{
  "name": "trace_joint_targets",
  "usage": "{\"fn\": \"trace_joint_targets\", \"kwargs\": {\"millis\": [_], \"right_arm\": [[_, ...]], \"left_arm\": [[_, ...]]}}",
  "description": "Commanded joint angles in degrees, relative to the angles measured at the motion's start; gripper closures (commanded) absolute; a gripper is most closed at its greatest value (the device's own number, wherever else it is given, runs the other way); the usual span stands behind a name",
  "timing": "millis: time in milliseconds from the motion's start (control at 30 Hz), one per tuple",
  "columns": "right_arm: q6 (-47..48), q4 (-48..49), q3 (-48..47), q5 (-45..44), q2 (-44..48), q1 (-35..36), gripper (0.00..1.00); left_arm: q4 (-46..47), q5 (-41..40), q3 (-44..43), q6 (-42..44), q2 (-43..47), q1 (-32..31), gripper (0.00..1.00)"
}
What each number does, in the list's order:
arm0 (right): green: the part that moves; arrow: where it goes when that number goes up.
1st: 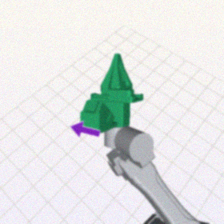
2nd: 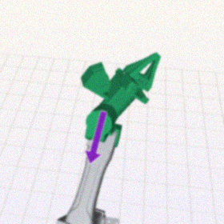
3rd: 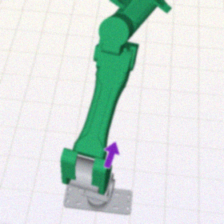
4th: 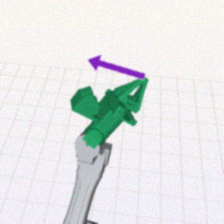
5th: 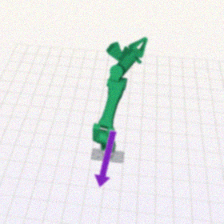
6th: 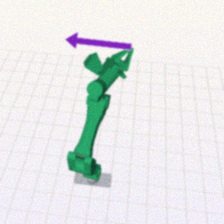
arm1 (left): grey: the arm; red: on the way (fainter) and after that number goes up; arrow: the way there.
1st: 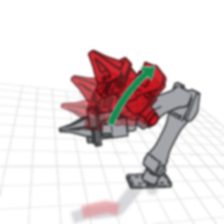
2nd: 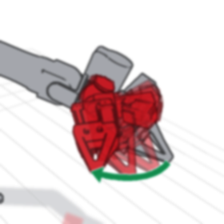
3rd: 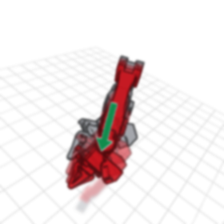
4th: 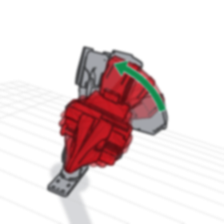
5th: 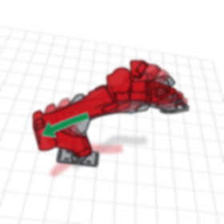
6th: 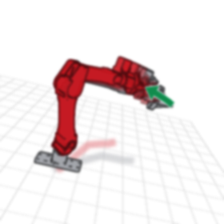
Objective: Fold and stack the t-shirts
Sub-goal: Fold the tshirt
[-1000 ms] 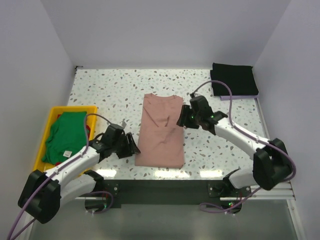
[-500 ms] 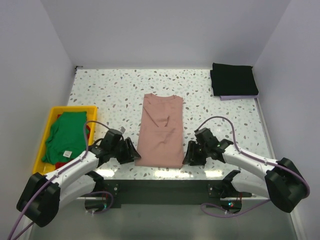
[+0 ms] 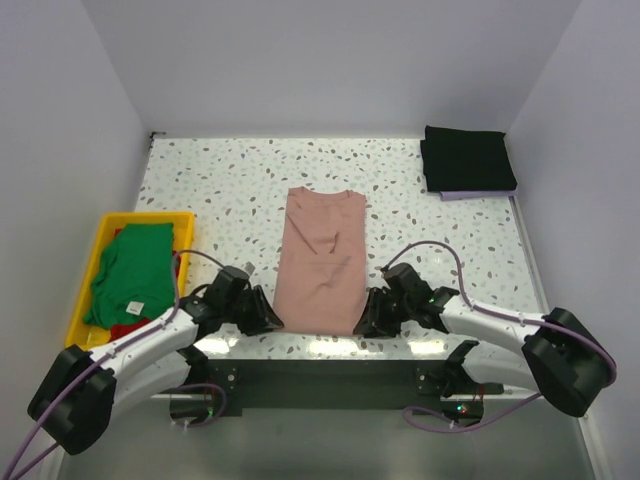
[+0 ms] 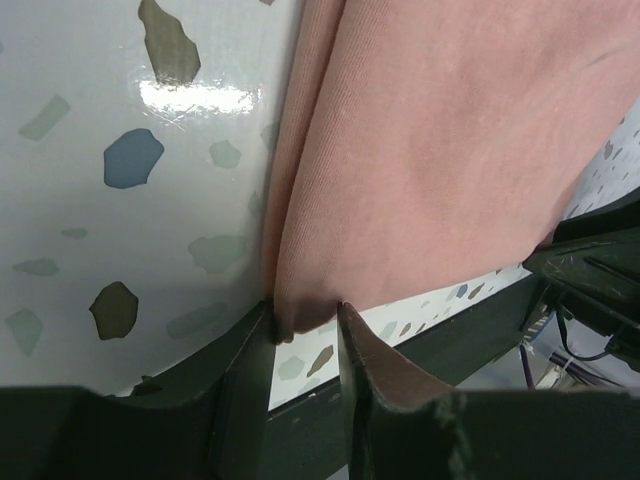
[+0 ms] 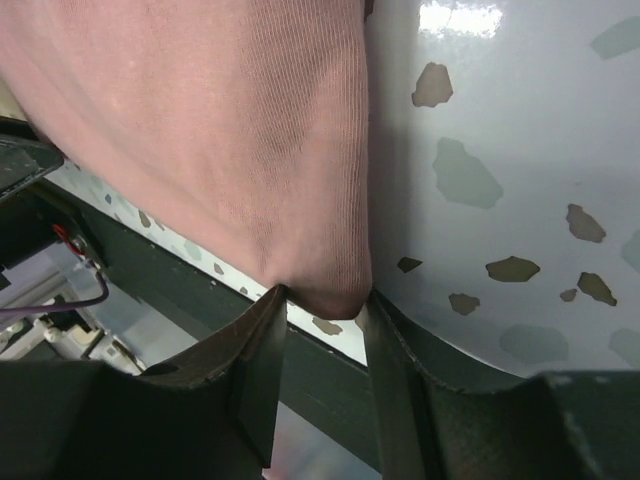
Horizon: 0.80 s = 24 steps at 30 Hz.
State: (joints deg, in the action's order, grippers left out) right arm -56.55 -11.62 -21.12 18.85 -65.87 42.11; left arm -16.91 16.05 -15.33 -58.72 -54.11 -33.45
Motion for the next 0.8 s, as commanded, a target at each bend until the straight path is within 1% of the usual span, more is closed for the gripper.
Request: {"fn": "trace_joint_targets", "kwargs": {"millis": [0,67,100,167,200,233,300,400,467,500,533,600,633,667,767], "right_arm": [[-1.98,1.86,2.05,-1.79,-1.98,0.52,0.60],[-1.81,1.69,1.97,-2.68,-2.07,0.52,0.64],[-1.72,1.60,1.79,-3.29,-1.99,0.52,0.68],[-0.67,0.81,0.92,-3.82,-1.99,0.61,0.74],[-0.14,-0.06,0.30,-4.08,-1.55,0.52,0.78],[0.21,-1.55,-0.58,-4.43,-1.20,0.52,0.87],[1.18,-3.75,-0.93,-4.53,1.42,0.52,0.96],[2.06,-6.57,-0.41,-4.26,5.12,0.52,1.00],[2.41,-9.29,0.55,-3.30,9.25,0.52,1.00],[2.50,-10.17,1.08,-2.77,10.57,0.52,1.00],[2.50,-12.09,1.43,-2.42,13.89,0.52,1.00],[2.59,-14.13,2.49,-1.02,17.25,0.61,1.00],[2.59,-16.31,2.84,-0.66,20.92,0.78,1.00],[2.76,-17.72,2.84,-0.22,22.43,0.78,1.00],[3.38,-22.73,0.84,0.05,28.31,0.87,1.00]], "left_arm": [[-2.70,-2.17,2.32,-0.61,-1.35,-0.83,0.65],[-1.56,-1.73,2.06,-0.61,-1.70,-0.91,0.72],[-0.59,-1.55,1.71,-0.26,-1.88,-0.91,0.79],[-0.15,-1.03,0.14,0.09,-2.58,-0.91,0.86],[-0.41,-1.11,-0.39,0.44,-2.41,-1.09,0.90],[-0.67,-1.29,-0.83,0.45,-1.88,-1.35,0.95],[-2.16,-1.46,-1.54,0.01,-1.01,-2.31,1.00],[-4.27,-1.81,-1.10,-1.48,1.63,-3.89,1.00],[-4.97,-2.08,-0.49,-2.62,3.99,-5.13,1.00],[-5.50,-2.08,-0.31,-4.02,4.97,-6.61,1.00],[-5.59,-2.51,-0.14,-4.82,5.85,-7.58,1.00],[-5.85,-3.13,0.04,-7.27,7.96,-11.53,1.00],[-6.12,-4.44,-0.13,-8.16,8.92,-12.94,1.00],[-6.38,-5.15,-0.57,-8.95,9.37,-15.74,1.00],[-7.96,-6.56,-2.93,-10.45,10.59,-17.87,1.00]]}}
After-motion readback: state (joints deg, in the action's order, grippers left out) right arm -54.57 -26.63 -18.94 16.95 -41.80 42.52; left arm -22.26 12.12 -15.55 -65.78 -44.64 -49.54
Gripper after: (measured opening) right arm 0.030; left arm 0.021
